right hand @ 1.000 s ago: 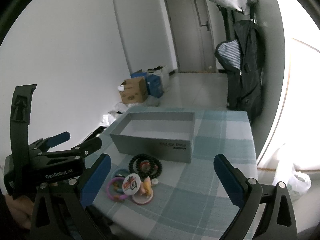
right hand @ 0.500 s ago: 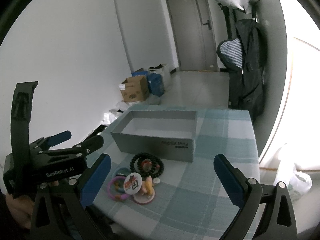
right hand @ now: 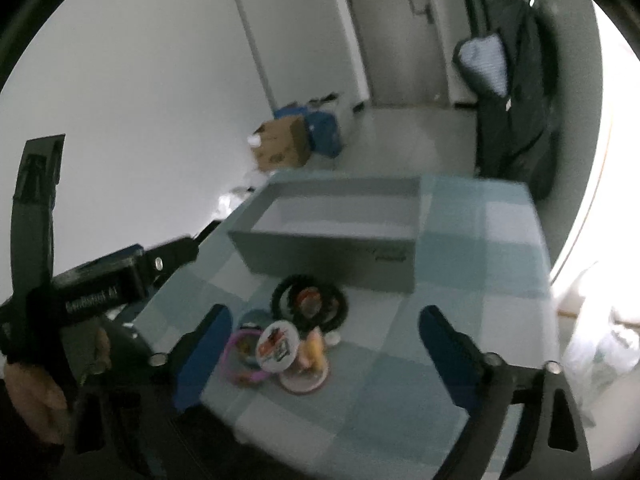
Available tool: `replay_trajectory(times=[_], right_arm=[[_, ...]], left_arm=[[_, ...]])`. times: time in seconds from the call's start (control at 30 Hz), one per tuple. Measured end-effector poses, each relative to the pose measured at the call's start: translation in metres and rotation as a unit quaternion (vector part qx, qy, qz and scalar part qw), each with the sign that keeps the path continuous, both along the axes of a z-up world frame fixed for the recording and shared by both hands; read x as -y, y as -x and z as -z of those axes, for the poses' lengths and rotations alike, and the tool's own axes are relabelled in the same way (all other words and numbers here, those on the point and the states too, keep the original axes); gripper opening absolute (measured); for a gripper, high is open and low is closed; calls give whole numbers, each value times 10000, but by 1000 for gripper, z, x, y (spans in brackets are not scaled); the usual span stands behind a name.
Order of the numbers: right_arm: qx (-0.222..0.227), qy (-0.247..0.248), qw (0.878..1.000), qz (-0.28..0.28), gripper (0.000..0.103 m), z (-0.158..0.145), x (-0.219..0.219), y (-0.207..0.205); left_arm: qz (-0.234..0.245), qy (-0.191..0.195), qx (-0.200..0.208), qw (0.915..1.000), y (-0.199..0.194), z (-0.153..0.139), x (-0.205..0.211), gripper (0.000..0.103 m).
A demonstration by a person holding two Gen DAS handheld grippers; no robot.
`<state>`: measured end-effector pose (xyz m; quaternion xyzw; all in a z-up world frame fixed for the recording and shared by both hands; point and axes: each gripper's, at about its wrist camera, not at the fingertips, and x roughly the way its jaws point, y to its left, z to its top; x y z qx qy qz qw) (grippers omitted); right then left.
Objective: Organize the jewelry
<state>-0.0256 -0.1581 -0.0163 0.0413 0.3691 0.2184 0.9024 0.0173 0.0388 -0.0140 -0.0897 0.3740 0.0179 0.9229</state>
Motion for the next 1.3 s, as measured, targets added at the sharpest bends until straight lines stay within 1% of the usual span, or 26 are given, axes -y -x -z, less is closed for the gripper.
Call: replay_trajectory(times=[0.07, 0.27, 0.33, 0.37, 0.43, 0.5, 0.6, 0.67, 0.77, 0.93, 1.0, 1.1, 1.13, 1.2, 1.27, 1.3], right_arm=[[-188, 17, 9998, -116, 90, 8, -6, -4], [-467, 137, 9981, -385, 81, 25, -24, -11], [-528, 198, 9972, -485, 72, 30, -31, -12], [-547, 256, 9968, -518, 70, 32, -35, -12], [-548, 374, 9964, -536, 60, 35, -39, -12], [-548, 483, 9960, -514, 56, 36, -41, -12], [-433, 623, 9959, -497, 47, 31, -40, -8], [-259, 753, 9951, -587, 47, 27, -43, -1], [-60, 1062, 9912, -792, 44, 28, -55, 7], [304, 1803, 9793, -869, 37, 33, -75, 16], [457, 2123, 9719, -909, 36, 36, -81, 20], [701, 2554, 9593, -980, 28, 40, -90, 27], [762, 2665, 9556, -998, 28, 40, -92, 28], [818, 2743, 9527, -1023, 27, 42, -95, 28], [830, 2707, 9537, -1017, 21, 41, -93, 28], [835, 2637, 9557, -1005, 17, 38, -91, 28]], left_arm=[[-145, 59, -103, 9998, -3, 3, -11, 102], [-459, 206, -466, 9976, -13, 15, -33, 102], [-504, 209, -559, 9969, -15, 18, -35, 102], [-506, 220, -585, 9968, -16, 19, -36, 102], [-511, 237, -654, 9963, -17, 21, -36, 102], [-504, 250, -685, 9961, -18, 21, -37, 102], [-485, 255, -750, 9957, -19, 22, -38, 102], [-466, 271, -802, 9953, -20, 23, -39, 102], [-426, 283, -879, 9948, -21, 26, -39, 102], [-407, 299, -903, 9946, -21, 28, -40, 102], [-410, 301, -906, 9946, -22, 28, -39, 102], [-411, 332, -934, 9942, -21, 29, -40, 102], [-402, 349, -945, 9941, -21, 30, -40, 102], [-381, 344, -955, 9941, -22, 30, -40, 102], [-360, 339, -948, 9943, -22, 30, -40, 102], [-354, 336, -949, 9943, -22, 29, -40, 102]])
